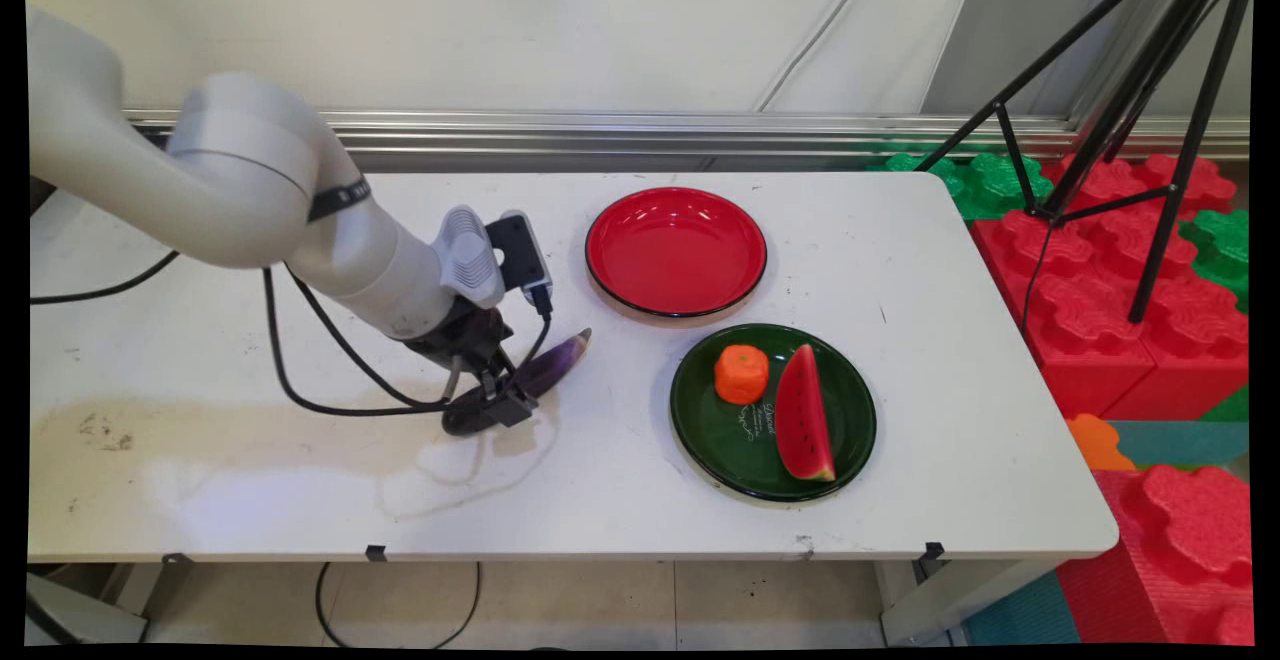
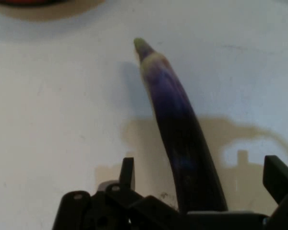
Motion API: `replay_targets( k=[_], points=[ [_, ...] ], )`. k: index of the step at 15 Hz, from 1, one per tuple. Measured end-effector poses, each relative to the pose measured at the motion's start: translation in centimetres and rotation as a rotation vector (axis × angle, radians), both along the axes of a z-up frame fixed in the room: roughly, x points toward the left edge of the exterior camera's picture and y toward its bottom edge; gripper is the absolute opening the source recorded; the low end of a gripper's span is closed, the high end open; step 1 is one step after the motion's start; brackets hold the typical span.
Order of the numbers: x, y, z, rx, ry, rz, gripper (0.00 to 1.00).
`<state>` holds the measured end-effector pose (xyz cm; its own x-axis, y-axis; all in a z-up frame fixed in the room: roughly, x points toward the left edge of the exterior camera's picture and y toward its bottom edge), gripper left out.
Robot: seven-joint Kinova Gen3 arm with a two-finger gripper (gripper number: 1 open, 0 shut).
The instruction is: Pick up the mandarin from the green plate
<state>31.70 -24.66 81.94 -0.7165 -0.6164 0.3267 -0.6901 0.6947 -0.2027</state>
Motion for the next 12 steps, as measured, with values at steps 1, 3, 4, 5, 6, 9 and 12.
replay_targets(
  k=[1, 3, 4, 5, 6, 9, 12],
  points=[
    [0.1, 0.0, 0.3, -0.003, 0.001, -0.015, 1.0],
    [0.6, 0.1, 1.7, -0.015, 0.01, -0.06, 1.0],
    [0.9, 0.1, 2.5, -0.022, 0.019, -0.082, 1.0],
    [1.0, 0.2, 3.3, -0.029, 0.028, -0.101, 1.0],
    [1.2, 0.2, 4.2, -0.036, 0.037, -0.123, 1.0],
    [1.3, 0.3, 6.9, -0.055, 0.069, -0.181, 1.0],
    [1.1, 0.1, 9.0, -0.07, 0.097, -0.206, 1.0]
  ],
)
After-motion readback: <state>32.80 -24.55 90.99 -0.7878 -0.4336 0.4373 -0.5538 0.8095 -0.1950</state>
